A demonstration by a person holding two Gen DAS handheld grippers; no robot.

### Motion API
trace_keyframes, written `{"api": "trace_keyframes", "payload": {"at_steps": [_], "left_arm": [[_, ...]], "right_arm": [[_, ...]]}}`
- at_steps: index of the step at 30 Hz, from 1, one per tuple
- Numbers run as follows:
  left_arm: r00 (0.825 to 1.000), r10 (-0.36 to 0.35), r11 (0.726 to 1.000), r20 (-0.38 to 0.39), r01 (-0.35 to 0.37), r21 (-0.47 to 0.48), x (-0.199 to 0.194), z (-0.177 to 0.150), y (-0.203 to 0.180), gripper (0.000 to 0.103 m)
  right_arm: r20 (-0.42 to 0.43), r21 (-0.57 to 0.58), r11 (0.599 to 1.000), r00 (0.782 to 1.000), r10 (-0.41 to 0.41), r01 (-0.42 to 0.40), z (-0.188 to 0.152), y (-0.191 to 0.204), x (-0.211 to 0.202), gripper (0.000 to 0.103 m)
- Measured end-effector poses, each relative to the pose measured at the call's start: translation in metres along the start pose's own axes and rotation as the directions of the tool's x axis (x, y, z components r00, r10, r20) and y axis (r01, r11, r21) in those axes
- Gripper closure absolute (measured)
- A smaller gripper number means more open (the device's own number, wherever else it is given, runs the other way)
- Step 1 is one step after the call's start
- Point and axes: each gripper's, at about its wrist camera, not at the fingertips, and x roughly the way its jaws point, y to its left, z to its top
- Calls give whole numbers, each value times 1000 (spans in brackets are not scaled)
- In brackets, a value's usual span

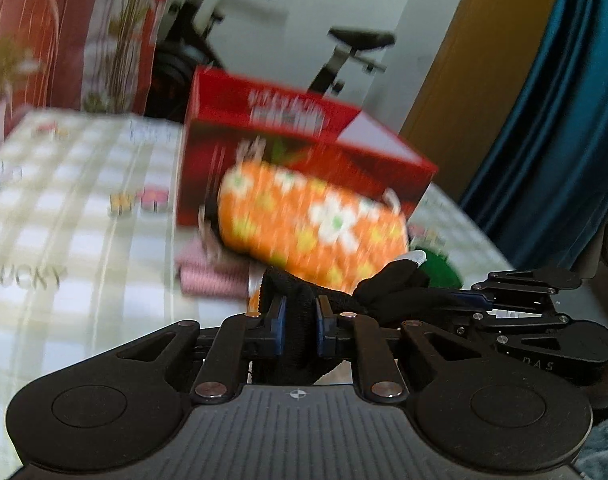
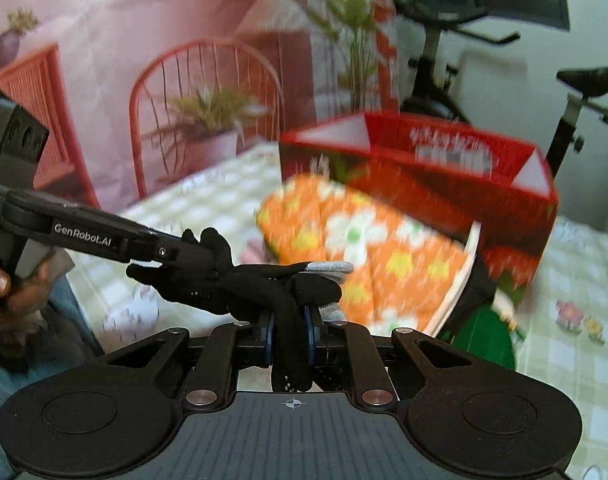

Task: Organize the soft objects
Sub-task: 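Carry the black glove with both grippers over the red box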

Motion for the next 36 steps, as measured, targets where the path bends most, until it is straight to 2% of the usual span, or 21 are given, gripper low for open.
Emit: {"api": "trace_keyframes", "payload": {"at_steps": [9, 12, 17, 23, 26, 36], "left_arm": [[992, -1, 997, 123, -8, 78, -7, 62, -20, 88], [986, 19, 993, 166, -38, 108, 3, 86, -25, 88], [981, 48, 990, 187, -71, 118, 33, 123, -25, 88], [986, 53, 994, 160, -68, 89, 77, 154, -12, 88], [988, 65, 995, 136, -75, 63, 91, 163, -6, 88], [992, 118, 990, 43, -120, 69, 125, 168, -2, 87]], "right_arm": [[125, -33, 998, 990, -57, 62, 58, -18, -8, 90], [155, -50, 995, 985, -75, 84, 80, -30, -3, 90], [172, -68, 989, 978, -118, 132, 117, -56, 18, 90], [153, -96, 975, 970, -187, 203, 148, -86, 61, 90], [120, -60, 976, 972, -203, 211, 155, -101, 81, 90], [12, 25, 973, 973, -231, 231, 145, -129, 124, 89]]}}
